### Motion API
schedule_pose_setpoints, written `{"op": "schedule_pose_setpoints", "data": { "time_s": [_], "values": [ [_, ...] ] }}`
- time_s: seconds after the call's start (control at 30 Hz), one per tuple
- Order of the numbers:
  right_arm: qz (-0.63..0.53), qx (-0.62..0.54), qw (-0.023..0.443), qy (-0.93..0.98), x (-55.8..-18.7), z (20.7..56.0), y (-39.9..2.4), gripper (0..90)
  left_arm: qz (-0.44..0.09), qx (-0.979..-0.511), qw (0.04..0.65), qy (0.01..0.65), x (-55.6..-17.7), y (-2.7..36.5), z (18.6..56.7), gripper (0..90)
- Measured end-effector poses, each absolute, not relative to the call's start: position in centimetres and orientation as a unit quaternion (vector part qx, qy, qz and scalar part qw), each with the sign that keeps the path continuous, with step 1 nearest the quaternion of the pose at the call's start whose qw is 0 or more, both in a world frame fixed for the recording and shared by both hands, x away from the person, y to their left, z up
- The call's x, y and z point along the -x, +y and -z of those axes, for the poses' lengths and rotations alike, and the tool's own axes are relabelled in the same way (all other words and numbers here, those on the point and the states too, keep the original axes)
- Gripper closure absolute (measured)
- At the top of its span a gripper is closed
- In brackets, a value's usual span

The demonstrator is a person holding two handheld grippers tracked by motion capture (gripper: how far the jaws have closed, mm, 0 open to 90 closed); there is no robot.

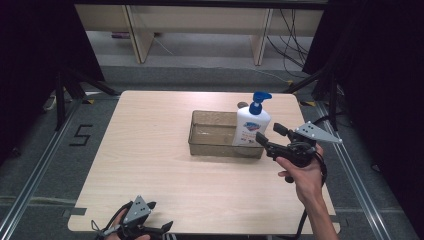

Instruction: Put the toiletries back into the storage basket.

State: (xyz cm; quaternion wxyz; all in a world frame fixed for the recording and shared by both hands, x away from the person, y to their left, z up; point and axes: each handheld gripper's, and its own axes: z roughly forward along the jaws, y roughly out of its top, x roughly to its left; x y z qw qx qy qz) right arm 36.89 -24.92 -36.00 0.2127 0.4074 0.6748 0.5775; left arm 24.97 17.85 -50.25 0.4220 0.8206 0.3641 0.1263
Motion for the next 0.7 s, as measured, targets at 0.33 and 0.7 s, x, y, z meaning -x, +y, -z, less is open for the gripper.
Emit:
{"op": "schedule_pose_setpoints", "data": {
  "time_s": [0.33,0.7],
  "values": [
    [-0.583,-0.402,0.203,0.676,-36.2,36.7,-24.6,23.2,-0.126,-0.812,0.433,0.372,-24.9,17.7,50.4,15.0],
    [-0.582,-0.403,0.193,0.68,-35.5,37.5,-24.1,22.1,-0.123,-0.812,0.433,0.371,-24.9,17.7,50.3,15.0]
  ]
}}
